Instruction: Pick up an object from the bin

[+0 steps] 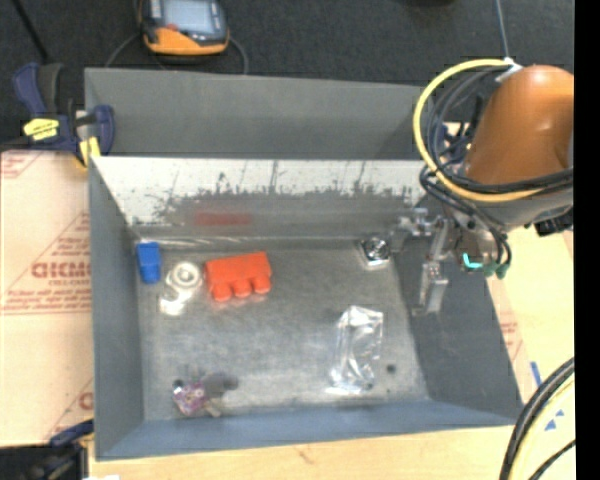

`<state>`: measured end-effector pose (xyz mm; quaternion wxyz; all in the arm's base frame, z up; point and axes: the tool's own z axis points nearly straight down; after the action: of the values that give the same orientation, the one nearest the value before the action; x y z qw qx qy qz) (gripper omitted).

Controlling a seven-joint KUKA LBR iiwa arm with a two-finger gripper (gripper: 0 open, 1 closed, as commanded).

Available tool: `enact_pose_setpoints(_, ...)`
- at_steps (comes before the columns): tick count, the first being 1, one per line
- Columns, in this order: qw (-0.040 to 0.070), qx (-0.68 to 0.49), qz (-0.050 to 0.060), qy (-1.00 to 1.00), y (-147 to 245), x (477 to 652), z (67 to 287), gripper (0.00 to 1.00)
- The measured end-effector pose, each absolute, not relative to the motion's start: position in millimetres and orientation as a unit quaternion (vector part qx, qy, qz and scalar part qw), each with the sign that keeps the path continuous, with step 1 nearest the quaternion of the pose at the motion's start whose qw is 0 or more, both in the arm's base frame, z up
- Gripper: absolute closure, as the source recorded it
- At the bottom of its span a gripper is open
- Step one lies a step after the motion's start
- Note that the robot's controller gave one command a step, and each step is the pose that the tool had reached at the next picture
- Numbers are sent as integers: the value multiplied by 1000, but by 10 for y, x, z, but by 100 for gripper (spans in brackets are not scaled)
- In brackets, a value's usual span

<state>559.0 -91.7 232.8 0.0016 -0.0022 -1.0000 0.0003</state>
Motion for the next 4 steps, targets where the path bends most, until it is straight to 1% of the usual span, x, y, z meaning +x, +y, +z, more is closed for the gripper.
enact_pose_setpoints(1,-1,151,1,-989,-918,5191,774,0)
enact_pose_setpoints(2,-4,152,2,-988,-922,5211,804,100)
enact_pose_setpoints(3,-3,153,2,-988,-917,5204,799,0)
enact_pose_setpoints(4,-5,63,0,-998,-828,5397,714,0)
